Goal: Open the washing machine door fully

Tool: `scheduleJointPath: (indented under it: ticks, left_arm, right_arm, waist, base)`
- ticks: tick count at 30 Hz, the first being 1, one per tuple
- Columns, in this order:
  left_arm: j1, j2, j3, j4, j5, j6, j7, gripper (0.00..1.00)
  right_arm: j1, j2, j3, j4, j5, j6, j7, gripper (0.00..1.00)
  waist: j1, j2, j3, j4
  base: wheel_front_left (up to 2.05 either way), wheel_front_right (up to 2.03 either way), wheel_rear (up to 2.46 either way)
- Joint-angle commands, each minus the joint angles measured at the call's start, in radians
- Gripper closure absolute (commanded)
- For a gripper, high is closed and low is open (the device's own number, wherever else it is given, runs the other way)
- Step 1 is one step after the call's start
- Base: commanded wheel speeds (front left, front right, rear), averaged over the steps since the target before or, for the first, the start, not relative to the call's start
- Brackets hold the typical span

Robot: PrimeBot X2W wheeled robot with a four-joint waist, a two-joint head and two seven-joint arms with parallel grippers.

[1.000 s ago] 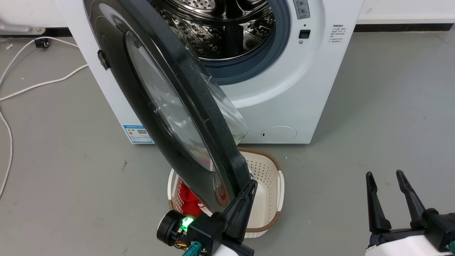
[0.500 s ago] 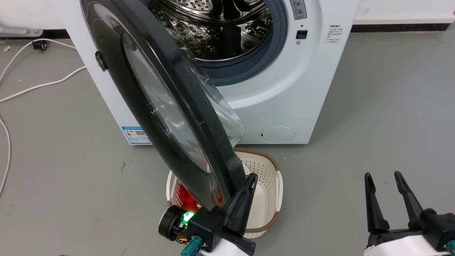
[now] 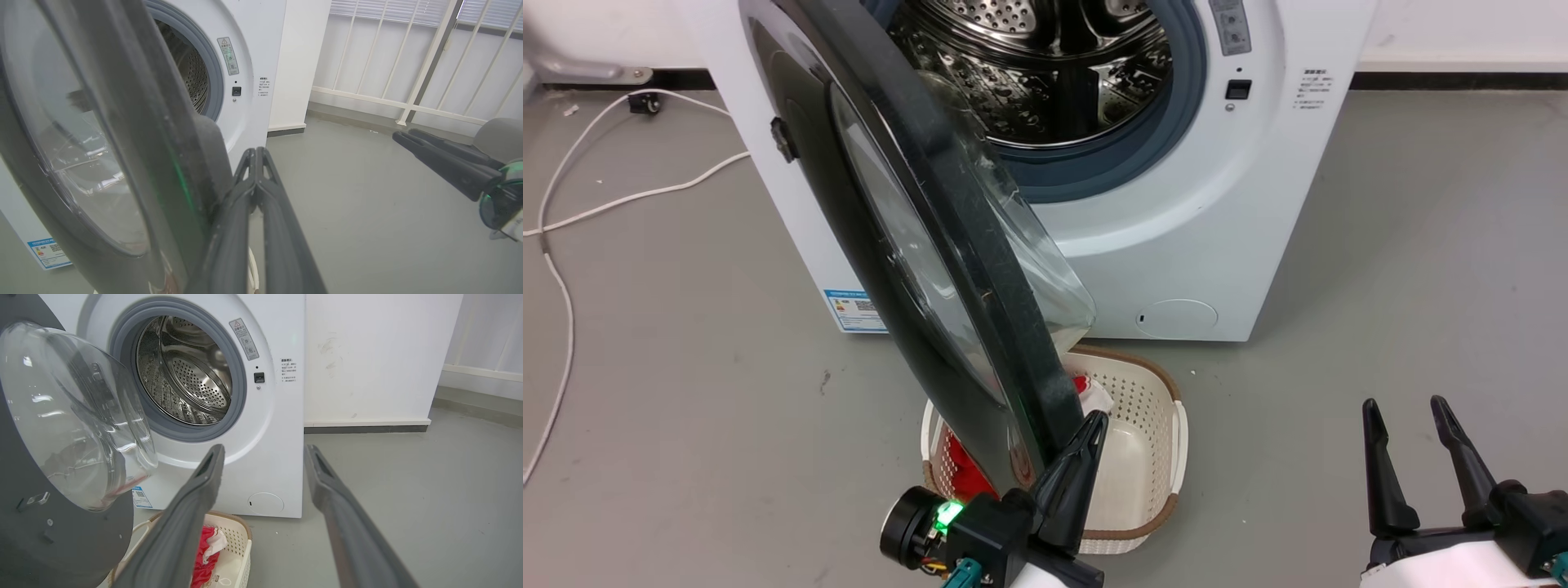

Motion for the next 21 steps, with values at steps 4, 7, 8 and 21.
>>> scheduleJointPath:
  ticks: [4, 7, 8, 21]
  left_arm:
    - [0.014, 0.037, 0.041, -0.011, 0.002, 0.039, 0.006, 1.0]
    - [0.04, 0.044, 0.035, -0.031, 0.003, 0.046, 0.013, 1.0]
    - [0.049, 0.045, 0.034, -0.035, -0.001, 0.048, 0.016, 1.0]
    - [0.118, 0.078, 0.05, -0.091, -0.001, 0.093, 0.033, 1.0]
  right_arm:
    - [-0.008, 0.002, 0.001, 0.004, 0.003, -0.001, -0.003, 0.0]
    - [-0.004, 0.002, -0.001, 0.004, 0.004, -0.001, -0.002, 0.0]
    - [-0.003, 0.002, -0.001, 0.004, 0.004, -0.001, -0.002, 0.0]
    - [0.014, 0.002, -0.013, 0.01, 0.012, -0.001, -0.004, 0.0]
  waist:
    - [0.0, 0.0, -0.007, 0.022]
    - [0.0, 0.0, -0.012, 0.039]
    - [0.0, 0.0, -0.014, 0.045]
    - [0.0, 0.0, -0.033, 0.164]
  base:
    - [0.0, 0.0, 0.0]
    - [0.0, 0.0, 0.0]
    - [0.0, 0.0, 0.0]
    - [0.0, 0.0, 0.0]
